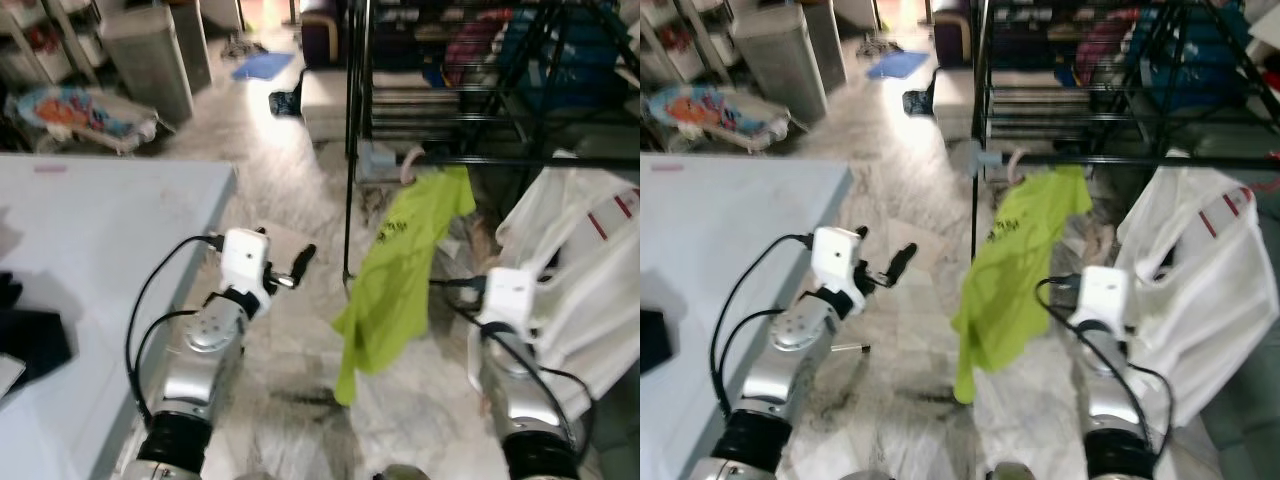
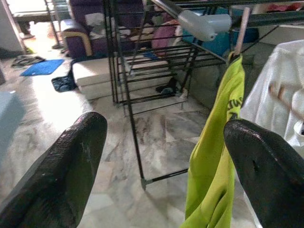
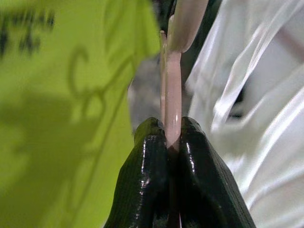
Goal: Hang hanger
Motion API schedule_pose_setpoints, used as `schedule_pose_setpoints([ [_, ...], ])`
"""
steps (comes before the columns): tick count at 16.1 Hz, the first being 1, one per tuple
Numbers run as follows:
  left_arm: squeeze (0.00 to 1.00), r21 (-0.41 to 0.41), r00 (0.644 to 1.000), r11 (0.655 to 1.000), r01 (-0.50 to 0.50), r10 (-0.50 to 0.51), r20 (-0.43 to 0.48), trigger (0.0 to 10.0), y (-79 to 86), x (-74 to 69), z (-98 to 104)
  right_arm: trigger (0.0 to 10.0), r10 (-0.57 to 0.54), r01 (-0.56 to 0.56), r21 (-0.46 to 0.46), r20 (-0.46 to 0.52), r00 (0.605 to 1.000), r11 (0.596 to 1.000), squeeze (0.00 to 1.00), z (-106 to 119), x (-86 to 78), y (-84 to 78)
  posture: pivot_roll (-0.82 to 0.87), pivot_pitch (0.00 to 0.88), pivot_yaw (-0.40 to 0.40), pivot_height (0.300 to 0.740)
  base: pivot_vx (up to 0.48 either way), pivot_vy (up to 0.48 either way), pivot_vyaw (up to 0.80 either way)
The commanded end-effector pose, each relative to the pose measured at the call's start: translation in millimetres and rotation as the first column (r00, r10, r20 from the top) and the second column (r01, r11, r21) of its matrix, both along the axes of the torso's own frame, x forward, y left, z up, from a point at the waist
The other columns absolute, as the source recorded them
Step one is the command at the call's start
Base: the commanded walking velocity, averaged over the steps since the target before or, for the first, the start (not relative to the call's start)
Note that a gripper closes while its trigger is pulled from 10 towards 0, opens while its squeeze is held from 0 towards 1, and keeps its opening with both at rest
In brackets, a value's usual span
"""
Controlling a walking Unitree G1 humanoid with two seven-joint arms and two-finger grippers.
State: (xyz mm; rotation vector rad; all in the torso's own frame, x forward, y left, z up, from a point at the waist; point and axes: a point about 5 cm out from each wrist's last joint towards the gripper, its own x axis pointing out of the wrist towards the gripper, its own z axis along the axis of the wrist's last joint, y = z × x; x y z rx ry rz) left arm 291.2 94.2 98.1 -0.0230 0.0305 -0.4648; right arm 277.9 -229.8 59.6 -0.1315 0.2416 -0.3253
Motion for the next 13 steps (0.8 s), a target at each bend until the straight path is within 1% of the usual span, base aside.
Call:
schedule_pose_setpoints([
  [1, 0.00, 0.000, 0.999, 0.999, 0.033, -0.033, 0.022, 10.0, -7.1, -0.8, 4.9, 10.0, -0.024, 0.032, -0.072, 0.110, 0.994, 0.997, 0.00, 22.0, 6.4, -9.0, -0.05, 0.000, 0.034, 0.740, 0.480, 0.000, 0.00],
  [3, 0.00, 0.002, 0.999, 0.999, 0.040, -0.040, 0.024, 10.0, -8.8, -0.9, 5.3, 10.0, -0.027, 0.050, -0.131, 0.172, 0.985, 0.990, 0.00, 34.2, 11.4, -13.2, -0.05, 0.000, 0.033, 0.740, 0.474, 0.000, 0.00],
  [6, 0.00, 0.003, 0.999, 0.999, 0.035, -0.035, 0.025, 10.0, -8.0, -1.7, 4.7, 10.0, -0.045, 0.074, -0.148, 0.192, 0.980, 0.986, 0.00, 36.7, 11.1, -17.2, -0.04, 0.000, 0.030, 0.740, 0.465, 0.000, 0.00],
  [9, 0.00, -0.011, 0.999, 0.999, 0.038, -0.038, 0.015, 10.0, -8.7, -3.5, 3.5, 10.0, -0.053, 0.079, -0.141, 0.185, 0.981, 0.987, 0.00, 34.9, 12.7, -20.3, -0.04, 0.000, 0.027, 0.740, 0.411, 0.000, 0.00],
  [11, 0.00, -0.005, 0.999, 0.999, 0.040, -0.040, 0.017, 10.0, -8.6, -3.9, 3.3, 10.0, -0.067, 0.091, -0.124, 0.183, 0.981, 0.988, 0.00, 36.9, 16.1, -27.3, -0.04, 0.000, 0.027, 0.740, 0.276, 0.000, 0.00],
  [13, 0.00, -0.006, 0.999, 0.999, 0.034, -0.034, 0.014, 10.0, -7.6, -3.9, 3.0, 10.0, -0.078, 0.093, -0.092, 0.154, 0.985, 0.991, 0.00, 35.5, 19.3, -32.9, -0.04, 0.000, 0.025, 0.740, 0.000, 0.000, 0.00],
])
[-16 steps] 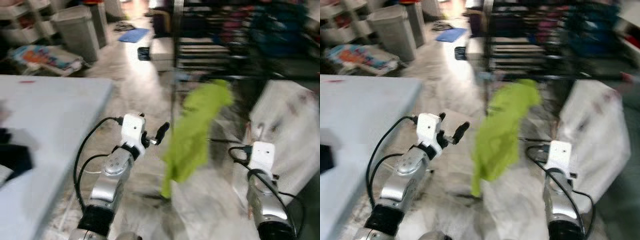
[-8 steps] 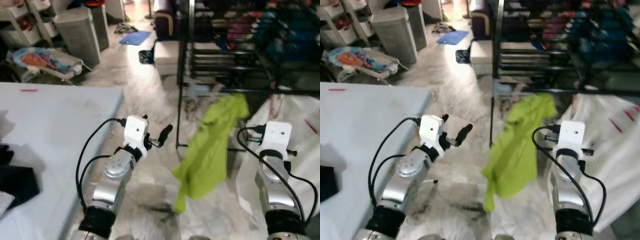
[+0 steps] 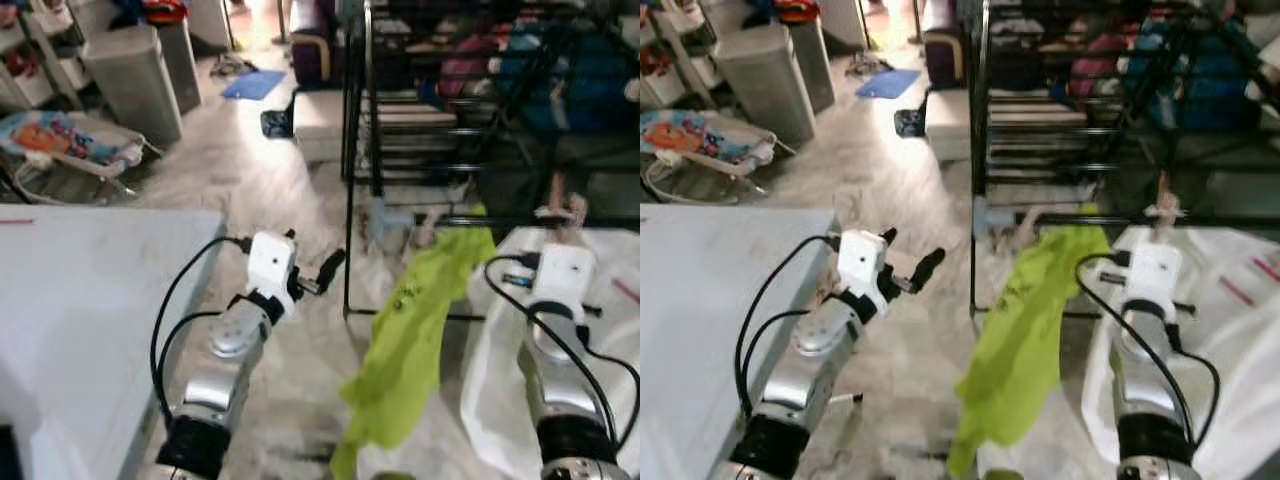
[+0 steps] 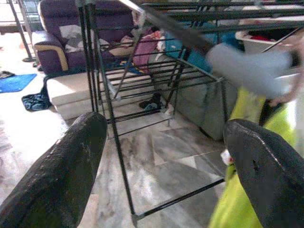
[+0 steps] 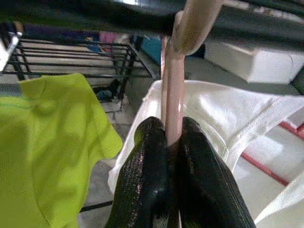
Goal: Hang hanger
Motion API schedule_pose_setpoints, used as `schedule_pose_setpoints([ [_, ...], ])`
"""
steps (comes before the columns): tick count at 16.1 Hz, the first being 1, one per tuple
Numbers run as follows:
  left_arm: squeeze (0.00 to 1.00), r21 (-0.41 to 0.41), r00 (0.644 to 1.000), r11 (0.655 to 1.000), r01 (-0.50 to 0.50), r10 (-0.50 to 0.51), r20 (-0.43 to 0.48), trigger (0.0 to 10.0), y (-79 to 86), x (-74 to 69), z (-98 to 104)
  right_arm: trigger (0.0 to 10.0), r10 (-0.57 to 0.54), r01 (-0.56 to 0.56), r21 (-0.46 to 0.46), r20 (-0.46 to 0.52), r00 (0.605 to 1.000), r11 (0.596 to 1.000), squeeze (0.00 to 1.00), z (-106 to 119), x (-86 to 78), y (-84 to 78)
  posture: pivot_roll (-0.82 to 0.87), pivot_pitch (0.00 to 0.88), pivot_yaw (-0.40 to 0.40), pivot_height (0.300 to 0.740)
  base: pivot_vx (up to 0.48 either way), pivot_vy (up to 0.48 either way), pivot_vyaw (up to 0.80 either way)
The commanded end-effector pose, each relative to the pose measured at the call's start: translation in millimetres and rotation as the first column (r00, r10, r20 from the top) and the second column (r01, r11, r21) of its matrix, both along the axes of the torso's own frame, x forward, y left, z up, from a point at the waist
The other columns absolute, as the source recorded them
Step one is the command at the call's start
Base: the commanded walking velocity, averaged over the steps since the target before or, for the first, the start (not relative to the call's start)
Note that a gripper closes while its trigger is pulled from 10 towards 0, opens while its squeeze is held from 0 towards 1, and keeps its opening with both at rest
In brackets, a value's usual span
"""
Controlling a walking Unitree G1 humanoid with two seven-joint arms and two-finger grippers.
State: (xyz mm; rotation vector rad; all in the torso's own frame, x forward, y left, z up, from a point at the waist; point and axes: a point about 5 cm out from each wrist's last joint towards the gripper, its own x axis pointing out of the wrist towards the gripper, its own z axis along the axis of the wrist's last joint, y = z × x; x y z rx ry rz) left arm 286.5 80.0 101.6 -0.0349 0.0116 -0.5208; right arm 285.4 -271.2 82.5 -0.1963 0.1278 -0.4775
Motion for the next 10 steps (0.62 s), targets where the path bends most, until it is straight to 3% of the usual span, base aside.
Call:
schedule_pose_setpoints([
  [1, 0.00, 0.010, 1.000, 1.000, -0.027, 0.027, -0.006, 10.0, 7.1, 0.5, -0.8, 10.0, 0.041, -0.041, 0.014, -0.006, 0.999, 0.999, 0.00, 9.9, 14.7, 1.6, -0.04, 0.000, 0.024, 0.740, 0.000, 0.000, 0.00],
  [4, 0.00, 0.015, 0.999, 0.999, -0.032, 0.032, -0.009, 10.0, 6.7, -0.3, -1.1, 10.0, 0.023, -0.020, 0.083, -0.044, 0.999, 0.996, 0.00, 8.3, 19.7, -10.5, -0.03, 0.000, 0.021, 0.740, 0.000, 0.000, 0.00],
  [7, 0.00, 0.023, 0.999, 0.999, -0.041, 0.042, -0.014, 10.0, 8.9, -1.6, -1.8, 10.0, 0.045, -0.005, 0.184, -0.216, 0.975, 0.983, 0.00, -6.0, 25.6, -21.5, -0.02, 0.000, 0.015, 0.740, 0.000, 0.000, 0.00],
  [10, 0.00, 0.027, 0.998, 0.998, -0.059, 0.060, -0.017, 10.0, 11.2, -1.6, -1.8, 10.0, 0.057, 0.032, 0.305, -0.279, 0.959, 0.952, 0.00, -18.0, 24.5, -24.1, -0.02, 0.000, 0.007, 0.740, 0.000, 0.000, 0.00],
])
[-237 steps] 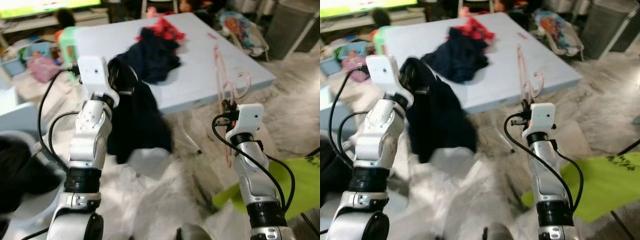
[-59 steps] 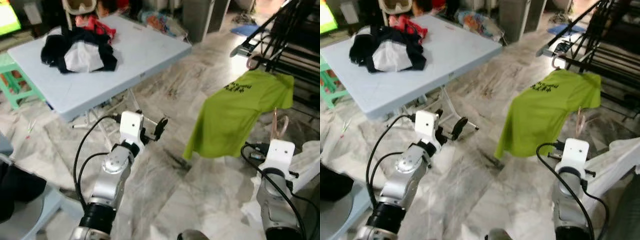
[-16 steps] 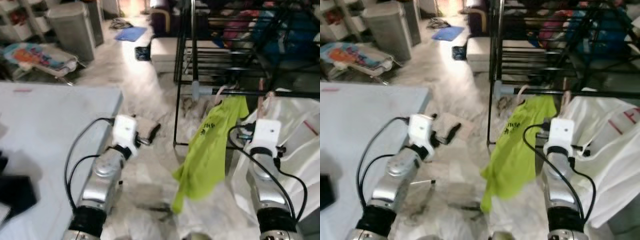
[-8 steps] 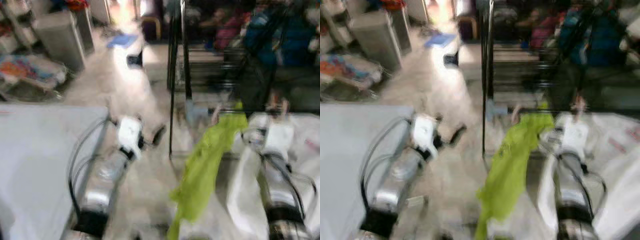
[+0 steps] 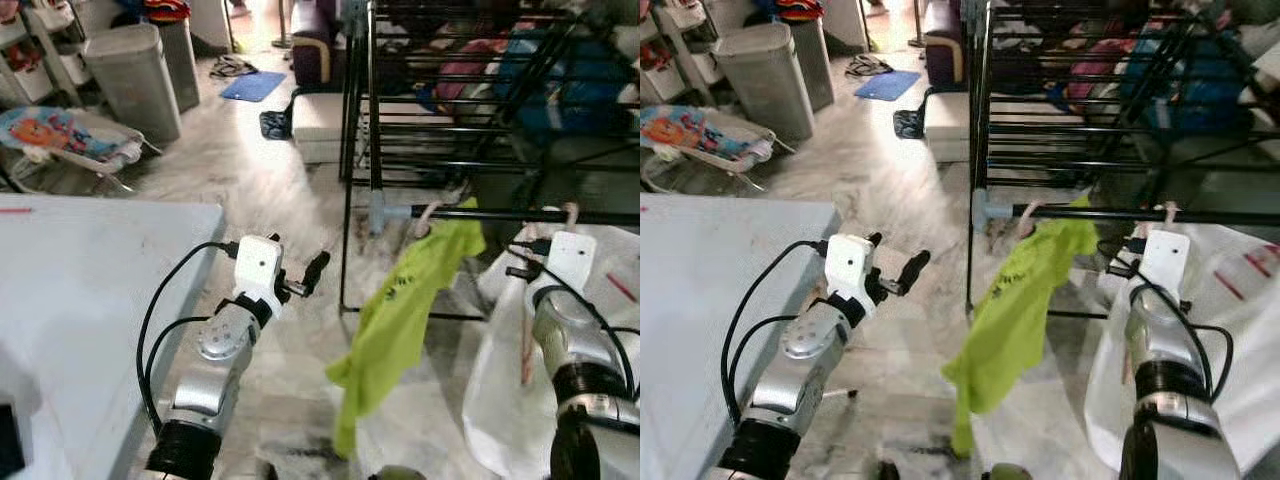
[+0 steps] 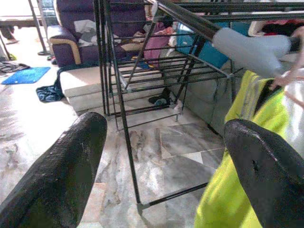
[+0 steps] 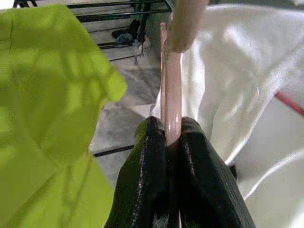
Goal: Hang hanger
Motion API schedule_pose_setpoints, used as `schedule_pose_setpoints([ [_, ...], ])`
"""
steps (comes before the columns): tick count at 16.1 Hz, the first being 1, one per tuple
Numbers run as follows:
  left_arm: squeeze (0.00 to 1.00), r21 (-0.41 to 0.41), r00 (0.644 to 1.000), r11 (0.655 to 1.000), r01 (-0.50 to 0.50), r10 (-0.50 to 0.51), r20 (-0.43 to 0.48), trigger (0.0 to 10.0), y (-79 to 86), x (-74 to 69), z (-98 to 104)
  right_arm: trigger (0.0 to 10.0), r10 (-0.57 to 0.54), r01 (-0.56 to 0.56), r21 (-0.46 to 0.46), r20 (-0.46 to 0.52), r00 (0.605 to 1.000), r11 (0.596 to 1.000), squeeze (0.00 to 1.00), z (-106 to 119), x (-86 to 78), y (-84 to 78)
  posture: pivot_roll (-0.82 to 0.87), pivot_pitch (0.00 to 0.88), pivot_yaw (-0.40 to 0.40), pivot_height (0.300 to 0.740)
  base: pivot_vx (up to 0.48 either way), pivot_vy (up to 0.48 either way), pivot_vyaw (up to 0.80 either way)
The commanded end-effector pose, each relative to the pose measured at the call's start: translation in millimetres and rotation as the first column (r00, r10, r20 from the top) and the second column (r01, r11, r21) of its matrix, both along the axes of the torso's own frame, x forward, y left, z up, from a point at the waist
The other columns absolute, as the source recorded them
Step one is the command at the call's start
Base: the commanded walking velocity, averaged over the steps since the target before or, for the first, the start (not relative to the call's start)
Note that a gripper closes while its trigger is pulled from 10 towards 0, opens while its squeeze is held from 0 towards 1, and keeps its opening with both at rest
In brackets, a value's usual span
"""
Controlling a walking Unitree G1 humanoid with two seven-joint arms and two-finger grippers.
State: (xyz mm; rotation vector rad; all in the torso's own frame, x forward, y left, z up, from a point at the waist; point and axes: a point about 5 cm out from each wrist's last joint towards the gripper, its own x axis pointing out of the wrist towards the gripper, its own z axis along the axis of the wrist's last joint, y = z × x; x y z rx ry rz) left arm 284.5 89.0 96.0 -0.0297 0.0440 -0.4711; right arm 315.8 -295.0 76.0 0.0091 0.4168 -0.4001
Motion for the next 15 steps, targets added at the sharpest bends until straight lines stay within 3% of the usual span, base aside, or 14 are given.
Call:
schedule_pose_setpoints([
  [1, 0.00, 0.012, 1.000, 1.000, -0.014, 0.014, 0.011, 10.0, 2.8, -0.1, 3.2, 10.0, 0.003, 0.000, 0.047, -0.069, 0.998, 0.999, 0.00, -13.8, -6.2, 0.5, -0.02, 0.000, 0.007, 0.740, 0.000, 0.000, 0.00],
  [2, 0.00, 0.012, 1.000, 1.000, -0.015, 0.015, 0.009, 10.0, 2.5, -1.1, 2.5, 10.0, 0.004, 0.001, 0.074, -0.068, 0.998, 0.997, 0.00, -16.0, -7.1, 1.4, -0.02, 0.000, 0.007, 0.740, 0.000, 0.000, 0.00],
  [3, 0.00, 0.011, 1.000, 1.000, -0.016, 0.016, 0.007, 10.0, 2.1, -2.0, 1.9, 10.0, 0.014, -0.007, 0.099, -0.064, 0.998, 0.995, 0.47, -18.0, -7.6, 3.6, -0.01, 0.000, 0.002, 0.740, 0.000, 0.000, 0.00],
  [4, 0.00, 0.013, 1.000, 1.000, -0.023, 0.023, 0.006, 10.0, 1.6, -2.3, 1.3, 10.0, 0.018, -0.014, 0.072, -0.061, 0.998, 0.997, 1.00, -18.6, -8.5, 3.9, -0.01, 0.000, 0.003, 0.740, 0.000, 0.000, 0.00],
  [7, 0.00, 0.035, 0.999, 0.999, -0.041, 0.042, -0.013, 10.0, -1.2, -2.0, -3.2, 10.0, -0.020, 0.021, -0.099, 0.016, 1.000, 0.995, 1.00, -11.5, -14.3, -1.8, -0.01, 0.000, 0.008, 0.740, 0.000, 0.000, 0.00],
  [12, 0.00, 0.040, 0.999, 0.999, -0.027, 0.028, -0.024, 10.0, -6.6, -3.6, -5.8, 10.0, -0.044, 0.052, -0.147, 0.054, 0.998, 0.988, 1.00, -15.6, -24.5, 4.8, -0.02, 0.000, 0.015, 0.740, 0.000, 0.000, 0.00],
  [15, 0.00, 0.042, 0.999, 0.999, -0.030, 0.031, -0.021, 10.0, -5.1, -2.9, -5.1, 10.0, -0.064, 0.103, -0.226, 0.171, 0.983, 0.969, 1.00, -1.5, -31.3, 4.0, -0.02, 0.000, 0.015, 0.740, 0.000, 0.000, 0.00],
])
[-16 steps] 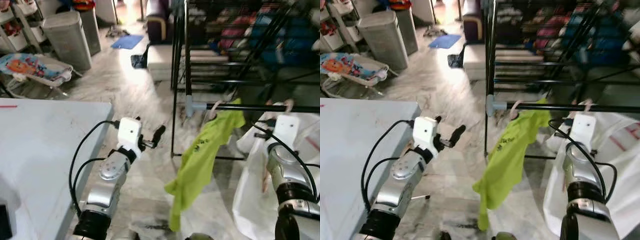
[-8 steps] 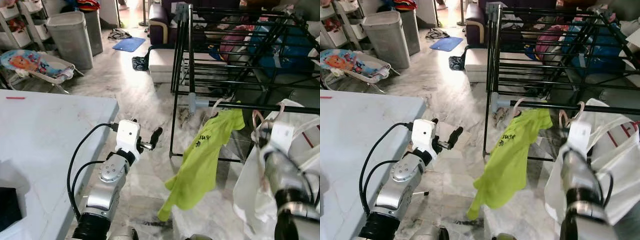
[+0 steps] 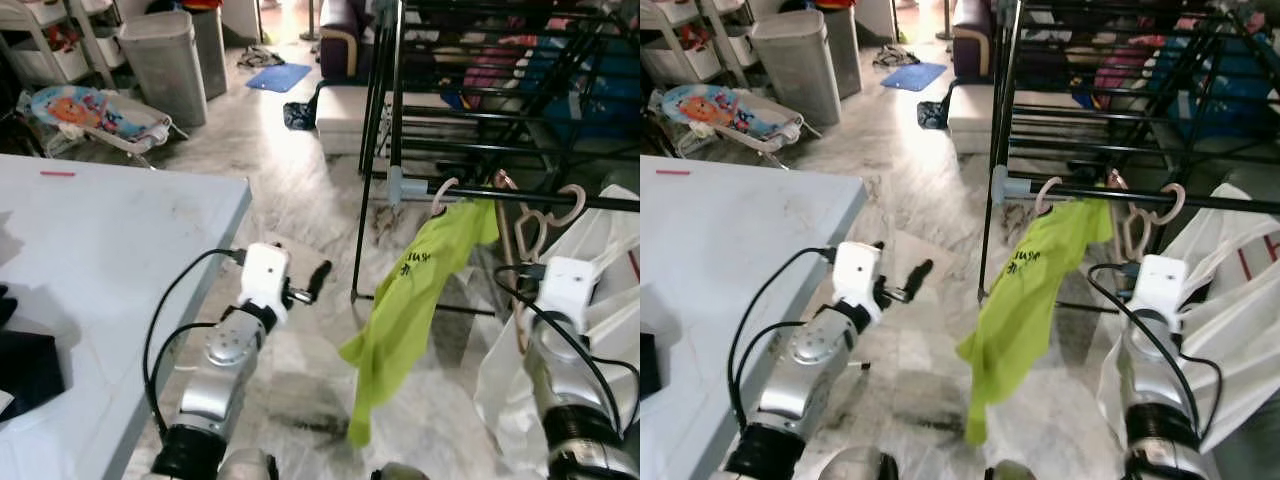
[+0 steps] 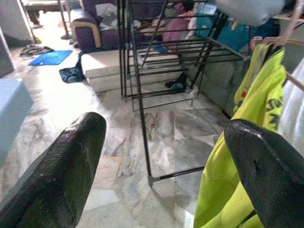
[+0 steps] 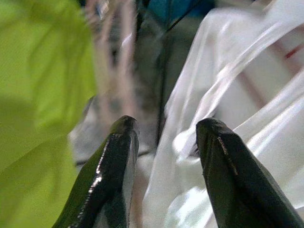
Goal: Hang hanger
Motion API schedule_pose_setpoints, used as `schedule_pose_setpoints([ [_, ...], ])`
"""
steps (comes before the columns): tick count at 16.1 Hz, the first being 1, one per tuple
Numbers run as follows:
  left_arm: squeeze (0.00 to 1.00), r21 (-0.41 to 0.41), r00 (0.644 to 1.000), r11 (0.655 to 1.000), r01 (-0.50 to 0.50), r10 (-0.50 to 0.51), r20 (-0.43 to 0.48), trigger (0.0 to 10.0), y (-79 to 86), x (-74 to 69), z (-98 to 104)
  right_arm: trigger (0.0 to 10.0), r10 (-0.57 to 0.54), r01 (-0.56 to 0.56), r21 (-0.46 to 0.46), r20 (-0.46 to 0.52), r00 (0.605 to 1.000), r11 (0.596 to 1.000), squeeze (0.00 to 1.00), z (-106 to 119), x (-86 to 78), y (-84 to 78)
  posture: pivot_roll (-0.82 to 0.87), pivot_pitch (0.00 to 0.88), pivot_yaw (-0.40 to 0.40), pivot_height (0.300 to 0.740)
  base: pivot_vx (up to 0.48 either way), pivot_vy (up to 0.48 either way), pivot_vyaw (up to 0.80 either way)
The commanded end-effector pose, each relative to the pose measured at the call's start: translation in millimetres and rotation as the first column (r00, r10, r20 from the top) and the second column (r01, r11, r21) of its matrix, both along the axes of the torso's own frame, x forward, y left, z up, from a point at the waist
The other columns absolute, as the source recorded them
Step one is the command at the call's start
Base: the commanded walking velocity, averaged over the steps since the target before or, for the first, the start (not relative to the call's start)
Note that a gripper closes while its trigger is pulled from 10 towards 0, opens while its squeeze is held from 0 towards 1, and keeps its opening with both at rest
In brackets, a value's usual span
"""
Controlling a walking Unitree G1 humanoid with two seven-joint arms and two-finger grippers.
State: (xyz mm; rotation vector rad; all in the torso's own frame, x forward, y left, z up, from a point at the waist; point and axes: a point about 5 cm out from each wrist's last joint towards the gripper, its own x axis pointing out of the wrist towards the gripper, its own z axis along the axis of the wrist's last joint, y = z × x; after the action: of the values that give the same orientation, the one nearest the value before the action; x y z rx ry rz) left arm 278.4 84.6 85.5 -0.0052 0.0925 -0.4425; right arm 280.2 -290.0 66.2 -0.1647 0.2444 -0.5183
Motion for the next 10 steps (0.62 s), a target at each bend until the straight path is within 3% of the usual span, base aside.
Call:
schedule_pose_setpoints([
  [1, 0.00, 0.009, 1.000, 1.000, -0.005, 0.004, 0.019, 10.0, 0.1, 3.1, 4.9, 10.0, -0.001, 0.003, -0.028, 0.049, 0.999, 1.000, 1.00, 9.8, 1.4, 0.2, -0.02, 0.000, 0.015, 0.740, 0.000, 0.000, 0.00],
  [5, 0.00, 0.018, 1.000, 1.000, -0.006, 0.005, 0.006, 10.0, 0.6, -1.5, 0.2, 10.0, 0.005, 0.003, -0.083, 0.099, 0.995, 0.997, 1.00, 12.4, -11.8, 10.4, -0.03, 0.000, 0.021, 0.740, 0.000, 0.000, 0.00],
  [7, 0.00, 0.005, 1.000, 1.000, -0.004, 0.004, -0.005, 10.0, -0.3, -0.8, 1.1, 10.0, -0.018, 0.035, -0.155, 0.109, 0.994, 0.987, 1.00, 16.9, -19.7, 12.3, -0.04, 0.000, 0.021, 0.740, 0.000, 0.000, 0.00],
  [10, 0.00, -0.009, 1.000, 1.000, 0.000, 0.000, -0.001, 10.0, 0.0, 3.3, 3.8, 10.0, 0.047, -0.018, -0.203, 0.141, 0.989, 0.979, 1.00, 25.2, -13.8, 28.7, -0.04, 0.000, 0.030, 0.740, 0.000, 0.000, 0.00],
])
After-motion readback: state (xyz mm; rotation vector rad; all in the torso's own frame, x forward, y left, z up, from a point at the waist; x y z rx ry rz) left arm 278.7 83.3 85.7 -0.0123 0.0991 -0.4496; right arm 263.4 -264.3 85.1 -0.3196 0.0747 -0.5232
